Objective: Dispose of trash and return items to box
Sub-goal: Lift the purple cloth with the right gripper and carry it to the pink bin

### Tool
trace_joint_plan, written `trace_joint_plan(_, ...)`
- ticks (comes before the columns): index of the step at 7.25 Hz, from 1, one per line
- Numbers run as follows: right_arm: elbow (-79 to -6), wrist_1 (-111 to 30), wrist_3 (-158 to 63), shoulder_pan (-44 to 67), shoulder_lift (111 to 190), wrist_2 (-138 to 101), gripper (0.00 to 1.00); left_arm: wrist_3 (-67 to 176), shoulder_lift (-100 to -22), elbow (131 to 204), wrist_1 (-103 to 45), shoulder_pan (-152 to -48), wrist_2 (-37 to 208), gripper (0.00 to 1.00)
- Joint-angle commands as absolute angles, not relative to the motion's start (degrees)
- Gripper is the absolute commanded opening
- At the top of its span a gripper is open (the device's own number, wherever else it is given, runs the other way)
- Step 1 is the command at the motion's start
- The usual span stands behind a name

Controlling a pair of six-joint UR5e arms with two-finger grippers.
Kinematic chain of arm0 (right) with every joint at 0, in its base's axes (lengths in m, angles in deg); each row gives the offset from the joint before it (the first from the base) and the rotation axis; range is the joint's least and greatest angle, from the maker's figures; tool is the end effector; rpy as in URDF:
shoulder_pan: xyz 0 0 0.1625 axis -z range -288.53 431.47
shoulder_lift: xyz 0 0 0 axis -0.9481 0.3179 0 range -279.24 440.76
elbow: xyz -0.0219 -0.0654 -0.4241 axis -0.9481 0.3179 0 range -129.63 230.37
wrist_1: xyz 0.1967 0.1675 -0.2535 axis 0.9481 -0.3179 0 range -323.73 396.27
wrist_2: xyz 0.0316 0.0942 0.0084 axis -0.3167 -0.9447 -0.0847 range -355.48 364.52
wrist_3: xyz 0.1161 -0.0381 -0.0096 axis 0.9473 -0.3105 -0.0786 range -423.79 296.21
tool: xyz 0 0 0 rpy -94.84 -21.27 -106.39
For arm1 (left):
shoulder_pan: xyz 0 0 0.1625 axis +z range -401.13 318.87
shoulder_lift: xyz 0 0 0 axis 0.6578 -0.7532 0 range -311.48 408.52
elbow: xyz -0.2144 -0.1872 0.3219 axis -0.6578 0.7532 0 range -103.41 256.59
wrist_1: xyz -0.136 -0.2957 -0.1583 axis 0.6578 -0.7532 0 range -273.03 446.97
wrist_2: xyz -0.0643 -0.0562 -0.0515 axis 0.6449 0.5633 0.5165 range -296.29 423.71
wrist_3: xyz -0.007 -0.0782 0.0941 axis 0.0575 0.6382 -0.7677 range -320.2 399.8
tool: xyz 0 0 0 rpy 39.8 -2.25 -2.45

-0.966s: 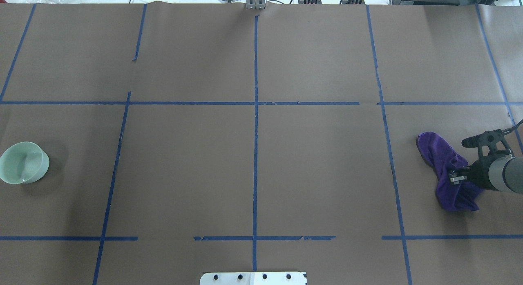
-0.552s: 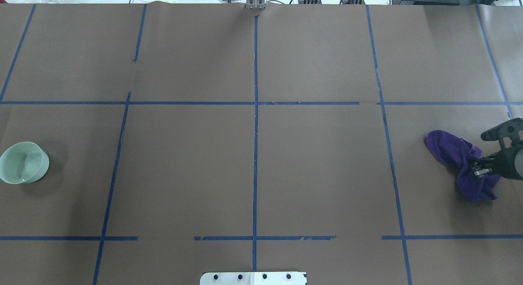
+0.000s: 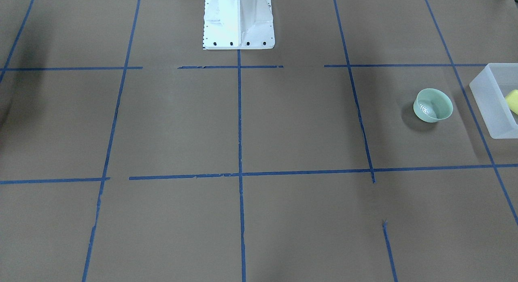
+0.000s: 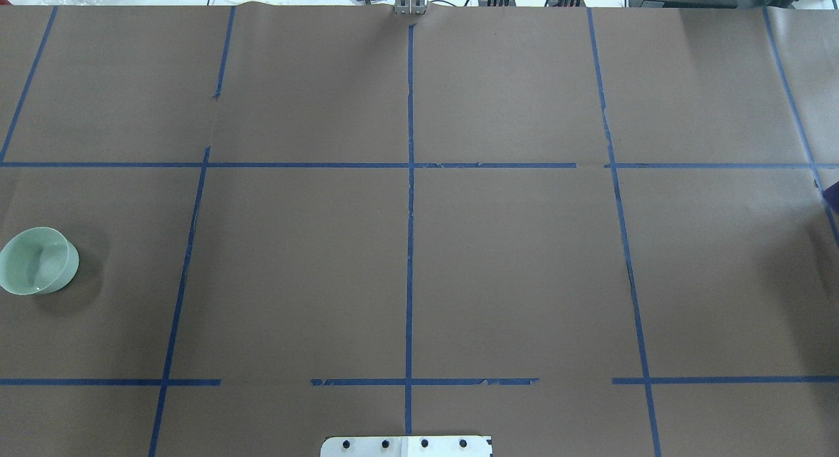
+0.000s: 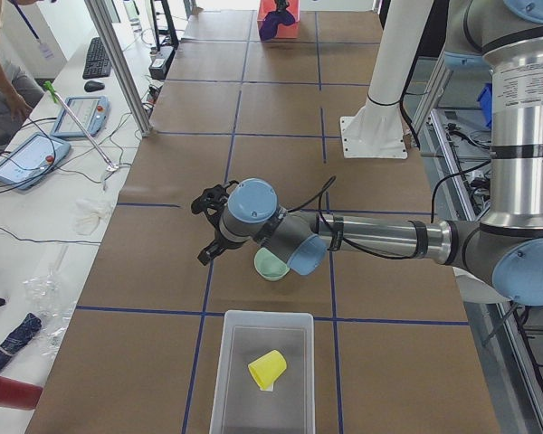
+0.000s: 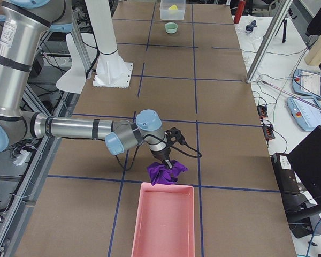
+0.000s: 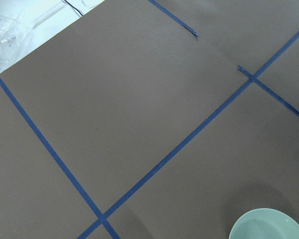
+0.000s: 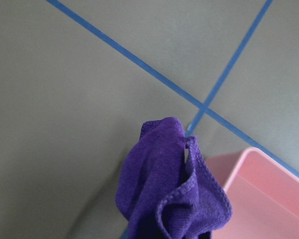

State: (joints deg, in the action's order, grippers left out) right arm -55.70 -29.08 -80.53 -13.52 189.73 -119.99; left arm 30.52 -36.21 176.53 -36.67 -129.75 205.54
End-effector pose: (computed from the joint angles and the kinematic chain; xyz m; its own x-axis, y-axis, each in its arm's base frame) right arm 0.0351 -0.3308 0.6428 0.7450 -0.5359 0.3972 0.3090 0.8050 0.5064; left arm -0.0267 -0.4218 0.5605 0.5951 0.6220 -0.5089 -0.1162 0.6932 0.7113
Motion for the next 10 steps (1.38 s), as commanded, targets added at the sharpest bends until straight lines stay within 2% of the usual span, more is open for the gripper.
trace_joint_plan(1,-54.85,-48.36,-107.70,-29.20,184.24,-121.43,0.00,35.39,-37.52,177.84,-36.78,-129.29,203.99,1.00)
trace_joint_plan(2,-51.10,-50.02,-112.26,-30.47,184.38,-121.34,0.73,36.80,-38.40,177.84,-36.78,-129.03,203.99,1.00)
trace_joint_plan(3,-47.84,-48.65,-110.13,-30.83,184.21,-122.29,1.00,37.86,-38.58,177.93,-36.78,-128.33,203.99,1.00)
trace_joint_plan(5,-48.69,-43.24,-81.44,-28.23,184.30,-133.04,1.00,41.71,-38.85,178.27,-37.74,-126.49,200.59,1.00)
trace_joint_plan(8,-49.04,-23.02,-51.37,-14.96,184.91,-133.99,1.00,60.66,-33.51,175.92,-52.87,-110.45,186.13,1.00)
trace_joint_plan(9,-50.34,-21.23,-46.78,-12.76,184.91,-133.91,1.00,66.29,-30.87,170.34,-65.31,-106.48,184.41,1.00)
trace_joint_plan(10,-53.32,-21.21,-41.60,-8.73,185.00,-130.25,1.00,70.26,-29.28,165.58,-74.22,-104.43,183.78,0.93)
